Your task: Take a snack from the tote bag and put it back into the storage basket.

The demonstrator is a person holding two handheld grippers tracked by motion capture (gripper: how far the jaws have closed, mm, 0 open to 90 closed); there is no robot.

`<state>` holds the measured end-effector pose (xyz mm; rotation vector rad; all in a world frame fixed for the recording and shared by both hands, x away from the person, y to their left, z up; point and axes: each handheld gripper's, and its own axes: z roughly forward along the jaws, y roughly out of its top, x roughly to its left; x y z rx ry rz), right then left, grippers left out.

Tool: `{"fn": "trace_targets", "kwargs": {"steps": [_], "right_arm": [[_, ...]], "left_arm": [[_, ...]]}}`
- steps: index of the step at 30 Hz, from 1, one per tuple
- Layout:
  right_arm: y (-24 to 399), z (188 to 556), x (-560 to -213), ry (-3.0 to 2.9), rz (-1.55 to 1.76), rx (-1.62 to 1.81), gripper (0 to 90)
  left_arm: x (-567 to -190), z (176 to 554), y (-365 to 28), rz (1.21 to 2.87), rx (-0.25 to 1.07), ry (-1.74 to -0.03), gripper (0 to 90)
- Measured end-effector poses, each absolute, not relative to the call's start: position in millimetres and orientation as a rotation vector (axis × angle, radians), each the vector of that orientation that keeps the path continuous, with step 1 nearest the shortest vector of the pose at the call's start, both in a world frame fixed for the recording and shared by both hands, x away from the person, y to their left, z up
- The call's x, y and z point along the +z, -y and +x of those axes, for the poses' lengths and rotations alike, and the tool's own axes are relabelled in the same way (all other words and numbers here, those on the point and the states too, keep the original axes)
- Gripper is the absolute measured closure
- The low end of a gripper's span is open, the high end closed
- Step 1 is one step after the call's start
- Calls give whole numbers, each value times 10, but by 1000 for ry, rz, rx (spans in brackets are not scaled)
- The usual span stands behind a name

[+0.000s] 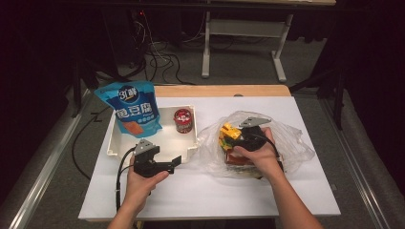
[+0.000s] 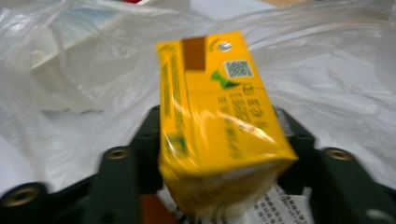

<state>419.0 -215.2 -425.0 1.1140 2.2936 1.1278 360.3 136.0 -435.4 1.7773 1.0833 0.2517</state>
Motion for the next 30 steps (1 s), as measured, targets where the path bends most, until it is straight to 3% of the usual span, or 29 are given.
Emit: {"fn": "trace_targets", "kwargs": {"steps": [30], "right_arm": [[2300,3949,-3748,-2141,1172,1247,521]], "left_arm": [[-4211,3486,-1094,1799,285,-971,19]]}}
